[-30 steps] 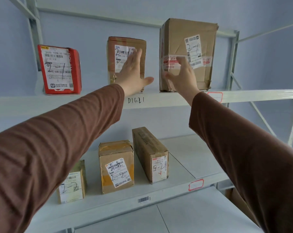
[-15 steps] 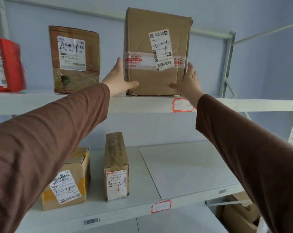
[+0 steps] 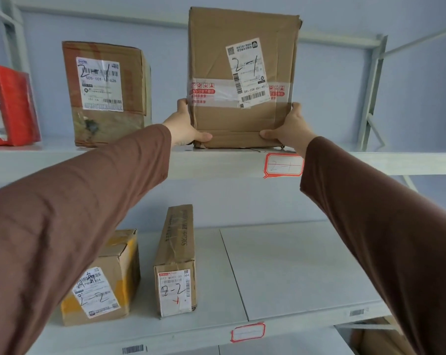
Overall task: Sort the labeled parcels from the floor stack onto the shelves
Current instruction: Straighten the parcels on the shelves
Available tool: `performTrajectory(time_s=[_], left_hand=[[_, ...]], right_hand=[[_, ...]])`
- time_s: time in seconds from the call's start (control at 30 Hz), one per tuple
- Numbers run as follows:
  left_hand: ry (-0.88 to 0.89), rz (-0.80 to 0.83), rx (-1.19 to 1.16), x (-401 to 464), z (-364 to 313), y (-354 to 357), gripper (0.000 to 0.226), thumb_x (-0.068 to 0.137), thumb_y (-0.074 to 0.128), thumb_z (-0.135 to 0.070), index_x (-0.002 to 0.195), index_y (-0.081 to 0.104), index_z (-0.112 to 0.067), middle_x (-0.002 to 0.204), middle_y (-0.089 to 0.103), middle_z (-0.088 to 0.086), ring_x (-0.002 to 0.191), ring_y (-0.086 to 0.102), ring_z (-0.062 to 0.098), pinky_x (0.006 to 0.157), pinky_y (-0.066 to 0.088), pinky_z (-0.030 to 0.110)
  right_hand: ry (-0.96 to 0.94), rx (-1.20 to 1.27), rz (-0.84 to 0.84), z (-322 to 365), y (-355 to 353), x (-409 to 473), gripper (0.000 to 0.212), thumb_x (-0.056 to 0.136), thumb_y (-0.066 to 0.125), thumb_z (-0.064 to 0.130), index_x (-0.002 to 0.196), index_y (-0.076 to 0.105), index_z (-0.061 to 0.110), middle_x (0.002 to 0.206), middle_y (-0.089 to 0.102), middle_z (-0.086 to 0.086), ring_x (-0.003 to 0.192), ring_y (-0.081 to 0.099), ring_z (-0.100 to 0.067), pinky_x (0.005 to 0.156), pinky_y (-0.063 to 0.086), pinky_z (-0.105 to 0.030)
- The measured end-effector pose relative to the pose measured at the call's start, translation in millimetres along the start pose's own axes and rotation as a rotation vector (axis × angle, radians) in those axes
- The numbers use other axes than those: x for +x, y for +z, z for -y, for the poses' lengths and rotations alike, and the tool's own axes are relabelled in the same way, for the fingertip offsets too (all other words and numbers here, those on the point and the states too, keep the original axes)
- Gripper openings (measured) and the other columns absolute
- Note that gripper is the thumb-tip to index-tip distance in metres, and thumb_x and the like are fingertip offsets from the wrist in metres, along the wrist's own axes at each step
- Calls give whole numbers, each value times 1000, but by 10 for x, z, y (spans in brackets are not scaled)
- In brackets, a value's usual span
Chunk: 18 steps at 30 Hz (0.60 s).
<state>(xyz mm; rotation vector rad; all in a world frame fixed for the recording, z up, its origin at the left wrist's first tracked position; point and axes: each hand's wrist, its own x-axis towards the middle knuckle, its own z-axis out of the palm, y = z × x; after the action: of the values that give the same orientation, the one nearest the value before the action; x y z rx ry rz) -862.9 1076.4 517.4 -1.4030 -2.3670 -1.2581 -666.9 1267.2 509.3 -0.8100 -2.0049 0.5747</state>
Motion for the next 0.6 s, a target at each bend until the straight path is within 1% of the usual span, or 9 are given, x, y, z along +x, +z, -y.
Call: performTrajectory(time_s=[0.1, 0.23, 0.43, 0.5, 0.6], left_hand=[[-18, 3, -2, 80, 21, 50, 113, 84, 84, -32, 159, 3, -13, 143, 54, 12, 126, 55, 30, 104, 43, 35], [-28, 4, 3, 155, 42, 102, 114, 84, 85, -29, 159, 2, -13, 142, 55, 13, 125, 56, 30, 106, 44, 38], [-29, -2, 31, 186, 55, 107, 119, 84, 84, -31, 161, -4, -13, 150, 50, 13, 131, 53, 31, 108, 43, 37], [-36, -13, 35, 150, 32, 94, 123, 84, 84, -36, 162, -9, -13, 157, 42, 14, 137, 48, 32, 110, 40, 37], [-17, -83, 47, 13, -47, 49, 127, 84, 82, -43, 162, -14, -14, 165, 29, 14, 143, 42, 32, 108, 39, 35]], right_hand=[[12, -32, 12, 7, 13, 35, 98, 80, 88, 31, 149, 21, 11, 143, 50, -12, 126, 54, -34, 105, 48, -48], [21, -77, 27, -14, 52, 75, 102, 81, 86, 34, 152, 17, 11, 145, 48, -14, 127, 55, -36, 106, 49, -51], [33, -76, 20, -27, 78, 84, 99, 83, 85, 32, 153, 17, 12, 145, 49, -15, 126, 56, -37, 104, 51, -52], [35, -74, 5, -18, 66, 66, 105, 83, 85, 35, 156, 13, 11, 152, 43, -16, 131, 53, -38, 108, 48, -51], [-1, -90, -78, -1, 34, -10, 113, 86, 81, 41, 162, 3, 10, 167, 21, -14, 145, 39, -38, 116, 38, -48]])
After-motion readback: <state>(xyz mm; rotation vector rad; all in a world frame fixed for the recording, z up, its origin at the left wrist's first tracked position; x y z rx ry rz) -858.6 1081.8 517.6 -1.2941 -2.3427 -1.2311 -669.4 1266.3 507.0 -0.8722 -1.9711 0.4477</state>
